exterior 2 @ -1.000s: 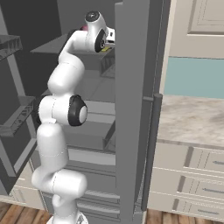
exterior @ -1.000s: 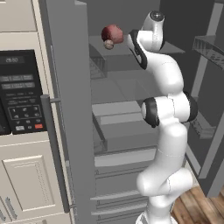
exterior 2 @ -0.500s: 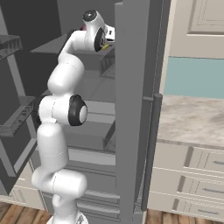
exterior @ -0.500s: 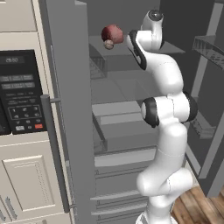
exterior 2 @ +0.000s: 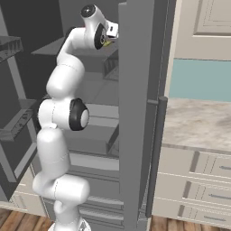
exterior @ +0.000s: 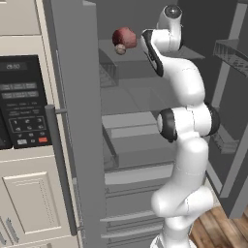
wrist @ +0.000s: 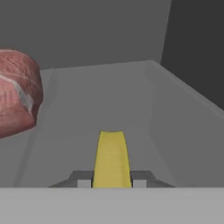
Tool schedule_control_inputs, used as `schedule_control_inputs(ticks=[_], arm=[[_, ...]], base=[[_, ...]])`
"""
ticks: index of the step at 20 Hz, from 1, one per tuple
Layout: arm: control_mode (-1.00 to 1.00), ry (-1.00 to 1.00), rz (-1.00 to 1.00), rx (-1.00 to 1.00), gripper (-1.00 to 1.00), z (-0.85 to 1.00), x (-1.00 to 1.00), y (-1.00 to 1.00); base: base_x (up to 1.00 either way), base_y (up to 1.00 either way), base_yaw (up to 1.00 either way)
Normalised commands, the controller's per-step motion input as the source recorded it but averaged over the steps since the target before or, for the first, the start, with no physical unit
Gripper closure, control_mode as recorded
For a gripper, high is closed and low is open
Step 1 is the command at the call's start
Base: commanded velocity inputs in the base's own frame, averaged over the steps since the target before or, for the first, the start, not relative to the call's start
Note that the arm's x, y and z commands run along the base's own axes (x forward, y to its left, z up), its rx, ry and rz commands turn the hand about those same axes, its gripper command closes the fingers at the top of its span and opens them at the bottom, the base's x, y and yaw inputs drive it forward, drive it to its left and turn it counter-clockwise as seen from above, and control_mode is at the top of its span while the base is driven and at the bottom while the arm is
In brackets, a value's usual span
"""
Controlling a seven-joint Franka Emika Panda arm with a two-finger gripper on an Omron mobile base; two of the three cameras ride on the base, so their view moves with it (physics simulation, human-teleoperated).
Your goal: Pick the egg and butter from the fridge and place them by the bowl for mixing.
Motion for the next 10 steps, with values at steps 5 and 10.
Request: schedule_control_inputs(ticks=[5, 10], arm=[[-1.00, -0.16, -0.03, 0.00, 1.00, -0.11, -0.59, 0.00], [-1.00, -0.16, -0.02, -0.04, 1.00, -0.62, -0.44, 0.03]], base=[[0.00, 0.00, 0.00], [0.00, 0.00, 0.00]])
